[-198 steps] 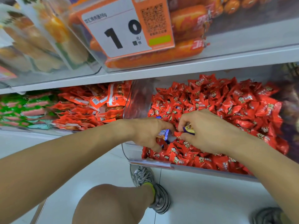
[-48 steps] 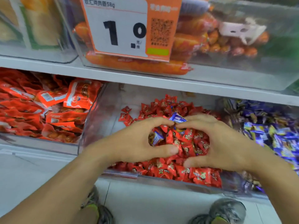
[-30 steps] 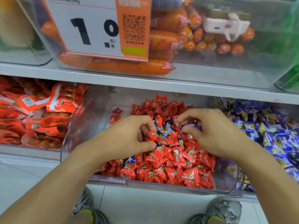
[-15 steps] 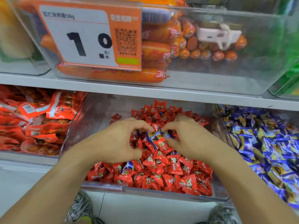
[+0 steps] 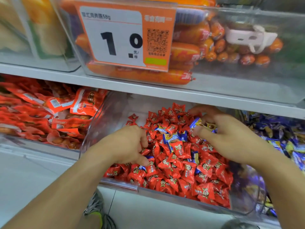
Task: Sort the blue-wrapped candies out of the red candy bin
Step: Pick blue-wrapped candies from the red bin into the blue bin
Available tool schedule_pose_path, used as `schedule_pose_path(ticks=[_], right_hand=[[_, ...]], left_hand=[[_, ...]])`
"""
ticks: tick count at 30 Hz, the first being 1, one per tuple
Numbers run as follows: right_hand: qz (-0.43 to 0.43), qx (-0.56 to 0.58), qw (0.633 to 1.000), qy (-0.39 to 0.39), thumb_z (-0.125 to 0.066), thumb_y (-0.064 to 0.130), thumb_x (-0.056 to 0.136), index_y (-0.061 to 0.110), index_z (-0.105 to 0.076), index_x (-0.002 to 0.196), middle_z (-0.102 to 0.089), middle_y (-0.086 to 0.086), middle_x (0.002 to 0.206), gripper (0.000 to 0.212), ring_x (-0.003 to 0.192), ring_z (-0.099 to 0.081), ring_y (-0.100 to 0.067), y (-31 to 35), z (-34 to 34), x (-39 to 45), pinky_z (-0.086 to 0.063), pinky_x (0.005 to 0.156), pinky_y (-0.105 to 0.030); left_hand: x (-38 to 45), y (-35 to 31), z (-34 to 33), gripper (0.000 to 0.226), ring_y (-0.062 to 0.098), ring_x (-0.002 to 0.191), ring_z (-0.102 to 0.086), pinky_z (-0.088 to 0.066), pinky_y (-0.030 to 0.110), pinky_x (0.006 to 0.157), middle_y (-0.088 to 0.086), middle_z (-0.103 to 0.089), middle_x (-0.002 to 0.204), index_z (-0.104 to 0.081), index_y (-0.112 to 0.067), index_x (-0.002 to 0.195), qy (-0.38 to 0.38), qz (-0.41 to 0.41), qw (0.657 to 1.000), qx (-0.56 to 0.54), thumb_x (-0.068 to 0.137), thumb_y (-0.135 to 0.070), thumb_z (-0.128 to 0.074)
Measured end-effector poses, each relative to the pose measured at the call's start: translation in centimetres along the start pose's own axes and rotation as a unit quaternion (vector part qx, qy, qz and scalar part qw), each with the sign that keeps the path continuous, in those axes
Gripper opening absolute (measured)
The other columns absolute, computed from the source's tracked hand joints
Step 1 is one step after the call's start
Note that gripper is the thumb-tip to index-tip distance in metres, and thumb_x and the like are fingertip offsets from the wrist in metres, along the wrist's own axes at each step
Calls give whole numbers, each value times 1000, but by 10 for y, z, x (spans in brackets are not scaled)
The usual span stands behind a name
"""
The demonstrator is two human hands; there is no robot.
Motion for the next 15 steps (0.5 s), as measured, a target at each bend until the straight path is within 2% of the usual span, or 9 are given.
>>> schedule_pose_path(ticks=[3,7,9,11,13,15], right_hand=[[5,17,999,28,-62,38,92,42,-63,108,-65,29,105,16,101,-57,15,4,-3,-5,-40,86,-7],[1,-16,998,58,-72,48,81,44,-63,95,-67,22,96,18,93,-59,11,2,-11,-9,-47,86,-26],[-6,-27,997,77,-74,53,78,42,-62,91,-67,18,93,21,86,-59,8,0,-16,-11,-48,82,-27],[-9,-23,996,89,-72,50,80,41,-61,89,-66,17,85,17,77,-59,6,0,-21,-13,-45,72,-23],[-4,-19,996,90,-70,41,85,42,-63,88,-67,18,81,7,72,-61,2,-1,-24,-12,-45,68,-24],[-12,-6,995,101,-64,37,89,48,-63,94,-72,10,87,11,73,-67,-14,-2,-23,-13,-55,74,-37]], left_hand=[[-1,3,-2,53,16,75,-70,-52,19,63,-8,-62,86,-66,-17,109,-8,4,999,-34,64,-29,-91],[-6,-5,-8,65,10,83,-54,-41,22,69,-18,-47,83,-56,-24,118,-11,-20,997,68,67,-55,-83],[-7,-6,-13,70,11,85,-50,-38,22,67,-16,-43,82,-53,-24,122,-9,-26,996,86,68,-59,-79],[-5,-7,-14,73,11,84,-51,-35,18,61,-12,-51,88,-55,-23,124,-19,-34,997,72,66,-56,-83],[-2,-6,-11,74,10,80,-55,-37,17,63,-6,-63,96,-59,-22,125,-30,-32,998,47,62,-47,-88],[-1,-4,-7,69,6,71,-59,-42,17,64,-5,-71,93,-63,-21,123,-27,-28,999,15,62,-38,-91]])
Point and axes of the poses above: each hand's wrist, its own x-axis towards the middle knuckle, its own z-axis out of the back of the hand, y = z × x, the point moved 9 cm from there along x, towards the middle knuckle
